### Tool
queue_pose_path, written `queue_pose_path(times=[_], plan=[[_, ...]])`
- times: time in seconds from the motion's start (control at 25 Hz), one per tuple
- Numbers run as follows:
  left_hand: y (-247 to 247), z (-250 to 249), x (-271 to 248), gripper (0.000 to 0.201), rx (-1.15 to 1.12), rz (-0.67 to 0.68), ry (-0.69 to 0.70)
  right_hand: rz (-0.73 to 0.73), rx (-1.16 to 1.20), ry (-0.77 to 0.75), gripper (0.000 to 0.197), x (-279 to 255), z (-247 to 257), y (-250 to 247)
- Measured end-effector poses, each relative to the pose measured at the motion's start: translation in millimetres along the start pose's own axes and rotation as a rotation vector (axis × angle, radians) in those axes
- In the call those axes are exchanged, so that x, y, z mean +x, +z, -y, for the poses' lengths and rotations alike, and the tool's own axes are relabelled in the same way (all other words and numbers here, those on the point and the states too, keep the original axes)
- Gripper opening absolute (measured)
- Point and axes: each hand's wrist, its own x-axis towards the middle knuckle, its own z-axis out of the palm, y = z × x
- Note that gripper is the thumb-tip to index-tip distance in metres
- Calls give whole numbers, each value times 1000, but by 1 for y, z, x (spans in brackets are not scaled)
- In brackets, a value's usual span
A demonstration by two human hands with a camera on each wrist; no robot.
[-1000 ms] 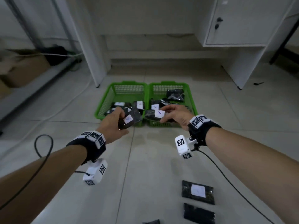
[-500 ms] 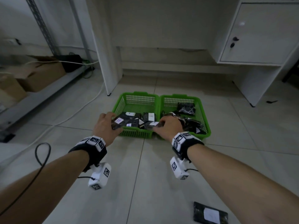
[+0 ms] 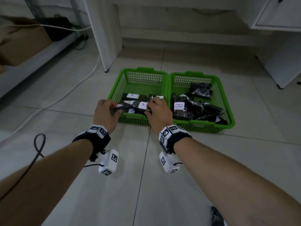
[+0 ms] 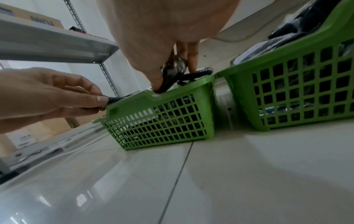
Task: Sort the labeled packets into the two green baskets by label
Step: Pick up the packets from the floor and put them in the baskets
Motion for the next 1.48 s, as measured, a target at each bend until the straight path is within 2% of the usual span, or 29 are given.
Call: queue_pose_path(times=[0.08, 0.12, 0.24, 0.32, 0.4, 0.56, 0.72, 0.84, 0.96, 1.08, 1.2, 1.28, 1.4, 1.48], plan=[[10, 17, 5, 16, 28, 89, 56, 70, -205, -33, 24, 0, -3, 8], [15, 24, 8, 22, 93, 175, 90, 92, -287, -44, 26, -1, -5, 11], [20, 30, 17, 46, 270, 449, 93, 86, -318, -84, 31, -6, -8, 8], [19, 23, 27, 52, 190, 546, 41, 61, -296, -126, 34, -10, -6, 0], [13, 17, 29, 54, 81, 511, 37, 33, -251, -199, 33, -17, 2, -4], [-20, 13, -9, 50, 43, 281, 148, 80, -115, -373, 30, -40, 36, 5], [-78, 40, -71, 32, 198, 322, 185, 138, 77, -542, 23, -77, 85, 28], [-115, 56, -137, 23, 297, 410, 88, 291, 160, -623, 22, -118, 113, 34], [-143, 52, -200, 24, 394, 645, -19, 497, 173, -695, 23, -156, 131, 30], [-165, 40, -252, 31, 460, 832, 21, 676, 130, -792, 21, -193, 137, 17], [-171, 38, -302, 54, 509, 1011, 78, 800, 113, -833, 12, -231, 135, 9], [-168, 46, -329, 60, 539, 1048, 87, 864, 65, -857, 27, -253, 135, 4], [-163, 57, -351, 47, 536, 990, 135, 1021, -46, -911, 65, -283, 140, -5], [-161, 59, -357, 41, 548, 948, 143, 1108, -148, -959, 70, -304, 144, -7]])
